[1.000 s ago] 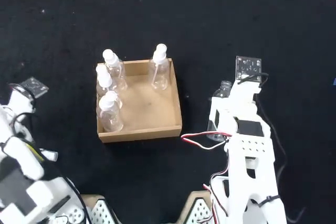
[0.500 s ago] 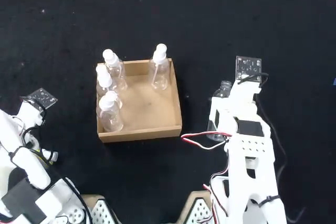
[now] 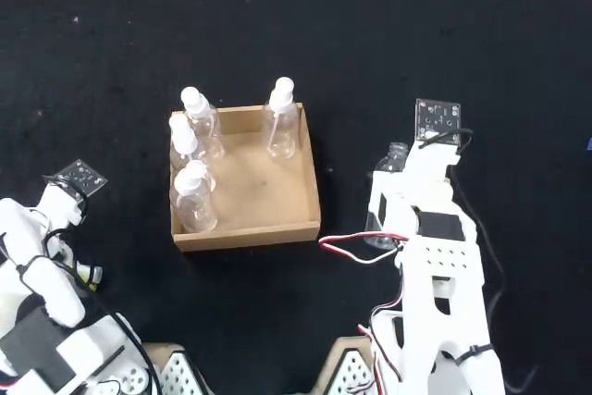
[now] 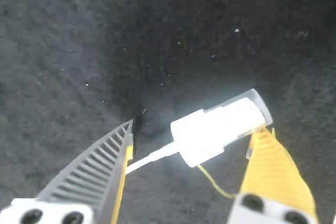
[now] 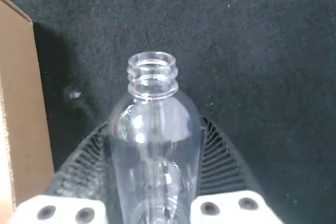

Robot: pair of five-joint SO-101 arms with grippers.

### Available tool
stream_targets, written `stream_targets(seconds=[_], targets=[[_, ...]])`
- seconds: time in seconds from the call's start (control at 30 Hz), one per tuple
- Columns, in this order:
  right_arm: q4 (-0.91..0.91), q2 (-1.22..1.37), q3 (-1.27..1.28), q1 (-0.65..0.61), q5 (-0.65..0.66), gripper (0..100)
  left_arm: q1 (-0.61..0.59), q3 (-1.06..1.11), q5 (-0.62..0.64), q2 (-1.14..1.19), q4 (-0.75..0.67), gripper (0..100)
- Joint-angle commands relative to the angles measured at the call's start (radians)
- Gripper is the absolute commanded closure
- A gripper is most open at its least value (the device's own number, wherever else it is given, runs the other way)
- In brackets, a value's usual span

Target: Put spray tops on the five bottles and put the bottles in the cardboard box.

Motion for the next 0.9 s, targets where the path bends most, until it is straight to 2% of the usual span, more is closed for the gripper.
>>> stream_targets(seconds=[0.0,0.07,0.23,0.33,0.47,0.57,0.73,0.87], targets=[[-0.025,-0.038,0.001,-0.008,0.003,98.8,0.008,-0.022,-0.049,0.005,-0.002,68],[-0.025,-0.038,0.001,-0.008,0.003,98.8,0.008,-0.018,-0.021,0.005,-0.002,70],[-0.025,-0.038,0.001,-0.008,0.003,98.8,0.007,-0.018,0.046,0.011,0.008,84],[-0.025,-0.038,0.001,-0.008,0.003,98.8,0.007,-0.028,0.044,0.005,0.101,89],[-0.025,-0.038,0.001,-0.008,0.003,98.8,0.007,-0.065,0.074,0.003,0.21,89],[-0.025,-0.038,0.001,-0.008,0.003,98.8,0.004,-0.108,0.242,0.003,0.216,89],[-0.025,-0.038,0.001,-0.008,0.003,98.8,-0.002,-0.189,0.623,0.015,0.216,89],[-0.025,-0.038,0.001,-0.008,0.003,98.8,-0.013,-0.168,0.853,0.017,0.216,89]])
